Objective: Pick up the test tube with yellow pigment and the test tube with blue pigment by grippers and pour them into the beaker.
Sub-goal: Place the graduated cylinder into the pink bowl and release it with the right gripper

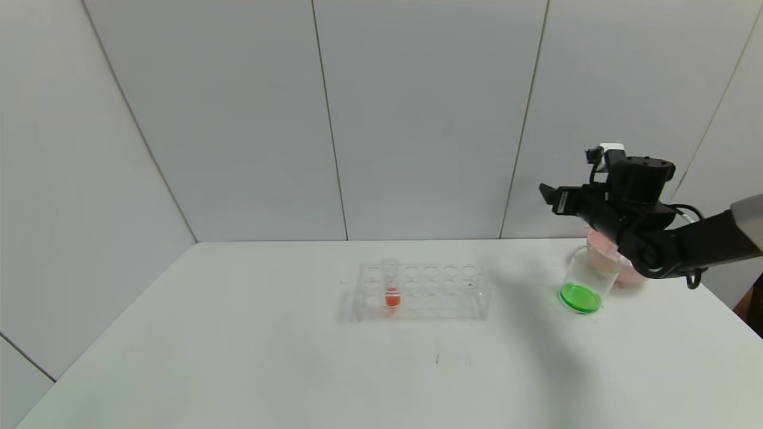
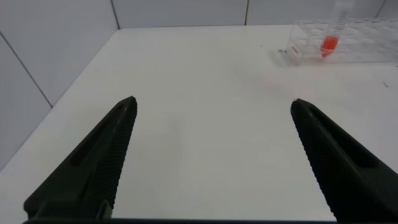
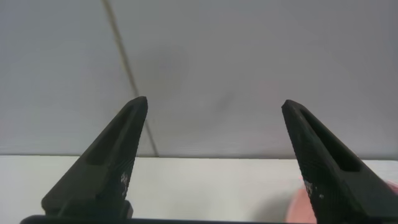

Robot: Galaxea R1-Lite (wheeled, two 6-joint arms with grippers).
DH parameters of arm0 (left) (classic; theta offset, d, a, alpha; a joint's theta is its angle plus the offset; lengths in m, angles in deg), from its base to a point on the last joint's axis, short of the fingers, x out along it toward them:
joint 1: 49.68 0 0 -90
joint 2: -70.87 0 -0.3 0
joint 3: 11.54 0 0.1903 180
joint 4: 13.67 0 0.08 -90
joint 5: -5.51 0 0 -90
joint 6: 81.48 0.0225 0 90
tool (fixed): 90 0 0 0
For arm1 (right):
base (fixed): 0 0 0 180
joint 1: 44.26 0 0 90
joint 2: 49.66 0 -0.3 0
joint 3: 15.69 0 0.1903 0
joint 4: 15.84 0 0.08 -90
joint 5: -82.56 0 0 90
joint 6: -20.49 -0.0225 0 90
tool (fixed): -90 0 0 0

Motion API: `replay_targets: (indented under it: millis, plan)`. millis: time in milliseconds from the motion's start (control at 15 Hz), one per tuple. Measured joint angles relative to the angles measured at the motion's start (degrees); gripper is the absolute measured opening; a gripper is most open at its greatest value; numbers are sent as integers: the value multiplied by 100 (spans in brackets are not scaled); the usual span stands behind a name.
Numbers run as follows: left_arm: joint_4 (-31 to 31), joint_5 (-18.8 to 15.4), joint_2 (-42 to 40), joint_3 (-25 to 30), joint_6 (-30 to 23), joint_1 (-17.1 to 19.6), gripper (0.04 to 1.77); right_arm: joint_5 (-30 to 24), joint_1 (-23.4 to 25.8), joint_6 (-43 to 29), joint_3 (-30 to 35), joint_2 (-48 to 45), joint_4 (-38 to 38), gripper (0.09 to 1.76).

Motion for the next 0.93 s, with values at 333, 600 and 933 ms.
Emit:
replay_targets:
  millis: [333, 600, 933]
  plan:
    - [0, 0, 0, 0, -2, 2, 176, -9, -473, 2, 747, -931, -82, 163]
    - [0, 0, 0, 0, 0, 0, 176, -208, -507, 2, 1792, -2221, -110, 166]
    - [0, 0, 0, 0, 0, 2, 176, -325, -503, 2, 3082, -4137, -104, 168]
